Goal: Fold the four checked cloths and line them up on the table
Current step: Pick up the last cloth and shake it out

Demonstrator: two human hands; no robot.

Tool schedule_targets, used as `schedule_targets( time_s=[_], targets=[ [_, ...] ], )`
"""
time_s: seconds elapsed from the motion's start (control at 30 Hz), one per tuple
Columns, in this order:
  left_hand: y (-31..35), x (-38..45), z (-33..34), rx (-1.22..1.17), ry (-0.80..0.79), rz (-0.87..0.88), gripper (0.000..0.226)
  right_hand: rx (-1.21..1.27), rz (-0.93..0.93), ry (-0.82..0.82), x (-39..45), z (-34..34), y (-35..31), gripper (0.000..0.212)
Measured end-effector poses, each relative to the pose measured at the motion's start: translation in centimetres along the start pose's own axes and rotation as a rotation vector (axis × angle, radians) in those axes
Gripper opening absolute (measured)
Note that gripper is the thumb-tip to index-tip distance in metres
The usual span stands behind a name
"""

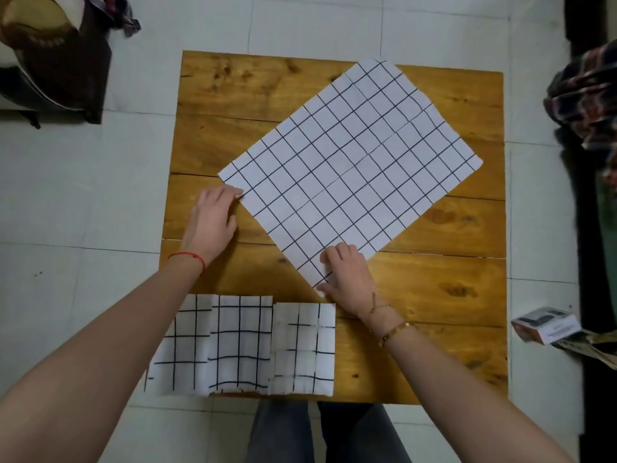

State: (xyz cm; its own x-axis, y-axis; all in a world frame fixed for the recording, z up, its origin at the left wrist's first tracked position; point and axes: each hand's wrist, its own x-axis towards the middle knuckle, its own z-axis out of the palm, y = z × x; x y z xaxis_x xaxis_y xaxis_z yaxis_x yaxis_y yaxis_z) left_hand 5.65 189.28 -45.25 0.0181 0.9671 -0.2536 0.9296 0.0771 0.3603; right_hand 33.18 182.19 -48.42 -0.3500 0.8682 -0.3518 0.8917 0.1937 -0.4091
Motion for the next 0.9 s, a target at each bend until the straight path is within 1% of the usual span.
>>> schedule_targets(
  time_s=[0.1,0.23,0.3,0.4,0.47,0.53,0.6,0.67,0.73,0.8,0.87,0.9],
  targets=[
    [-0.7,2.1,-0.3,0.044,-0.014,0.055,0.05,0.009,0.017,0.011,0.4,0.1,0.1,0.046],
    [-1.5,4.1,-0.4,0.089,-0.094,0.109,0.05,0.119,0.03,0.106,0.4,0.2,0.3,0.015],
    [-1.8,4.6,-0.4,0.093,-0.147,0.141,0.05,0.248,0.114,0.138,0.6,-0.2,0.4,0.008],
    [-2.0,4.8,-0.6,0.105,-0.173,0.166,0.053,0.507,0.275,0.176,1.3,-1.6,0.8,0.007],
    [-1.9,4.9,-0.7,0.107,-0.174,0.16,0.053,0.68,0.365,0.248,1.8,-3.0,0.9,0.007],
    [-1.8,5.1,-0.9,0.091,-0.179,0.133,0.048,0.84,0.43,0.311,2.2,-4.8,1.0,0.008],
    [-1.4,5.1,-1.1,0.068,-0.146,0.13,0.037,0.947,0.45,0.335,2.4,-6.6,1.2,0.011],
    [-0.8,5.1,-1.6,0.022,-0.075,0.129,0.024,1.029,0.468,0.328,2.5,-8.3,1.6,0.017],
    [-0.2,5.0,-2.6,-0.058,-0.03,0.123,0.019,1.088,0.488,0.303,2.4,-9.9,1.7,0.026],
    [0.5,4.9,-4.1,-0.144,-0.025,0.15,0.015,1.102,0.493,0.272,2.0,-11.6,1.6,0.028],
    [1.3,4.7,-5.8,-0.238,-0.028,0.172,0.008,1.087,0.48,0.245,1.5,-13.4,1.3,0.036],
    [1.7,4.5,-6.7,-0.267,-0.032,0.178,0.006,1.064,0.459,0.239,1.1,-14.2,1.0,0.037]
  ],
)
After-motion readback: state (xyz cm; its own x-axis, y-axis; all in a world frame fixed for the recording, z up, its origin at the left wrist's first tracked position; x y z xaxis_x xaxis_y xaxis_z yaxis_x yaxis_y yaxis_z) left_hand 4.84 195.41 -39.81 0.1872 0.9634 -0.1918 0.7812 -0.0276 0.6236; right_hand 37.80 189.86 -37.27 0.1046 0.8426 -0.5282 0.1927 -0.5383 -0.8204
